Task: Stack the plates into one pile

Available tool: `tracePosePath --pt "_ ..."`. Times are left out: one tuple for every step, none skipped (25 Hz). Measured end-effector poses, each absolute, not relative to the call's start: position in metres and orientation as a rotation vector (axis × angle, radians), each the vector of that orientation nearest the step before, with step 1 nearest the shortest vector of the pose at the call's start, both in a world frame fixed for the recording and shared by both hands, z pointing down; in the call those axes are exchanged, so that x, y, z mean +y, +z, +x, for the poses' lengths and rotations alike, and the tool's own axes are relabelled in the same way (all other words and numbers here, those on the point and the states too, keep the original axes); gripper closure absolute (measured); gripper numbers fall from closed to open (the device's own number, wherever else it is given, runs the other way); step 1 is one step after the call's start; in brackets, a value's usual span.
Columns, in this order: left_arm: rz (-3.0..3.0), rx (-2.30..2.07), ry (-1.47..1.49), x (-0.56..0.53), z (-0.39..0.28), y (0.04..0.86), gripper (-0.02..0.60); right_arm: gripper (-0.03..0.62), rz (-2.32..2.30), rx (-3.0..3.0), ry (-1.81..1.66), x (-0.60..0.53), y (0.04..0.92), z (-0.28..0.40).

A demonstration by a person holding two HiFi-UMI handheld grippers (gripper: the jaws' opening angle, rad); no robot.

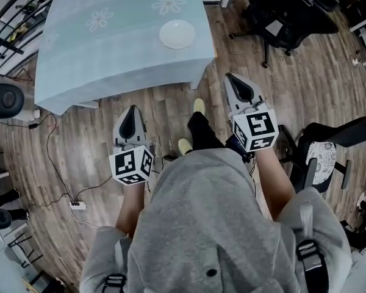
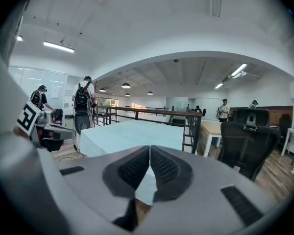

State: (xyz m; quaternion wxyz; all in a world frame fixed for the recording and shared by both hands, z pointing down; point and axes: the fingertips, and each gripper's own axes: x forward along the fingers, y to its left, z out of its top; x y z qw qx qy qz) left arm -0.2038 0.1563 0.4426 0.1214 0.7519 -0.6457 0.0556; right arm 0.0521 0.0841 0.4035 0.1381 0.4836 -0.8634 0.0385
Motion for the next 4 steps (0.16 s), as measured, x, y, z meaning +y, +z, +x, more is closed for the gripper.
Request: tracePosePath --pt "2.196 -1.885 0.161 0.1568 -0.2032 0.4423 0.561 0.566 1.401 -2.495 0.108 0.0844 0.4027 0.0527" --pt "2.197 -1.884 0.161 0.1574 -0.2025 0.4418 0.561 0.565 1.403 -2.493 0.103 0.0849 0.4018 0.0533" --pt "2.197 -1.884 0.161 0.1581 -0.2017 0.4414 0.561 0.565 1.403 -2.491 0.097 0.0855 0.4007 0.0539" --pt "2.198 -1.884 0.160 0.1589 -0.2010 0.4410 0.561 0.566 1.403 -2.489 0.091 0.0862 0.3997 0.0544"
